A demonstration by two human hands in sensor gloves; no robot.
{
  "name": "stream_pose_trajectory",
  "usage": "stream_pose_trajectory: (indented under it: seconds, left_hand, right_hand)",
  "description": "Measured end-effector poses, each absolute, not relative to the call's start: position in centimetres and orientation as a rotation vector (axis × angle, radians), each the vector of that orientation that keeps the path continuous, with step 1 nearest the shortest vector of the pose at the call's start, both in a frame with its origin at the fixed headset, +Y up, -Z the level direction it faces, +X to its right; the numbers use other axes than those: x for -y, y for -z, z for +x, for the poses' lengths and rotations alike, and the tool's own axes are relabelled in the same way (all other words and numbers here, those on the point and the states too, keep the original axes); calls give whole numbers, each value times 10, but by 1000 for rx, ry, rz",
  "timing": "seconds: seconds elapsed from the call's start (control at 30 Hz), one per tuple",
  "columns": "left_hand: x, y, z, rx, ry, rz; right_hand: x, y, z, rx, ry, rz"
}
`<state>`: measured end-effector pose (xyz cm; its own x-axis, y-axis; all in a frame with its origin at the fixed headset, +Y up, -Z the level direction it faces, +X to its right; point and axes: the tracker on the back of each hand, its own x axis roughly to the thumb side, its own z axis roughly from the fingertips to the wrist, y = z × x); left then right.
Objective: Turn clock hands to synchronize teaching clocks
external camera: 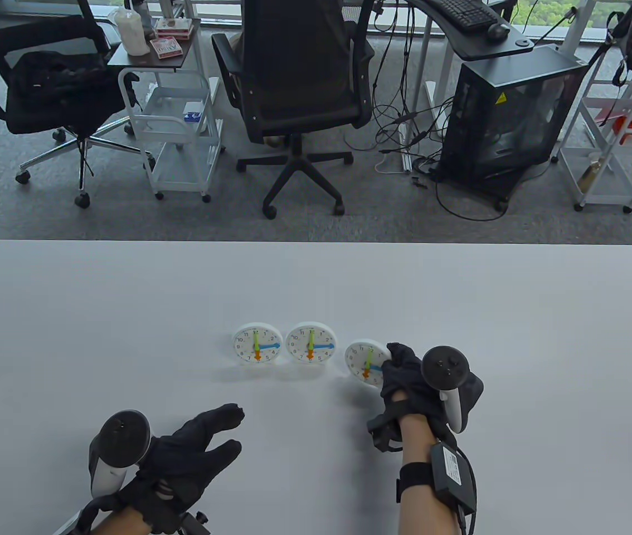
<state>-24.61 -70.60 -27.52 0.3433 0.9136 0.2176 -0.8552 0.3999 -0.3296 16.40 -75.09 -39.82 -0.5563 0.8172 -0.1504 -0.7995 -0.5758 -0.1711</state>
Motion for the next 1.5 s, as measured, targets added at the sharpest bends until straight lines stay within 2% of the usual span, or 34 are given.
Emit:
stream_pose_trajectory:
  seconds: [0.27,0.43,0.57,0.67,0.77,0.87,0.97,1.07,1.13,1.3,1.5]
  left_hand:
    - [703,275,-248,387,-1159,-177]
    - [703,274,-247,385,-1155,-194]
    - [702,273,-247,393,-1164,-188]
    - [698,273,-248,401,-1131,-148]
    - [695,273,-249,414,-1048,-80]
    - [695,273,-248,437,-950,-43]
    - [697,272,-245,442,-831,-15]
    - [699,271,-242,437,-738,6]
    - [700,270,-241,425,-703,4]
    - [711,273,-240,382,-637,-89]
    - [727,285,-245,301,-609,-171]
  right_hand:
    - [756,415,160,65,-2156,-258]
    - [757,410,159,66,-2111,-223]
    - [742,392,160,181,-2120,-176]
    - [719,373,151,248,-2222,-92]
    - [691,341,130,310,-2305,62]
    - [678,308,110,359,-2347,195]
    - [688,288,95,345,-2466,320]
    - [688,287,83,132,-2532,393]
    - [684,284,75,276,-2575,441]
    - [677,275,54,361,-2559,553]
    - [695,286,48,274,-2632,557]
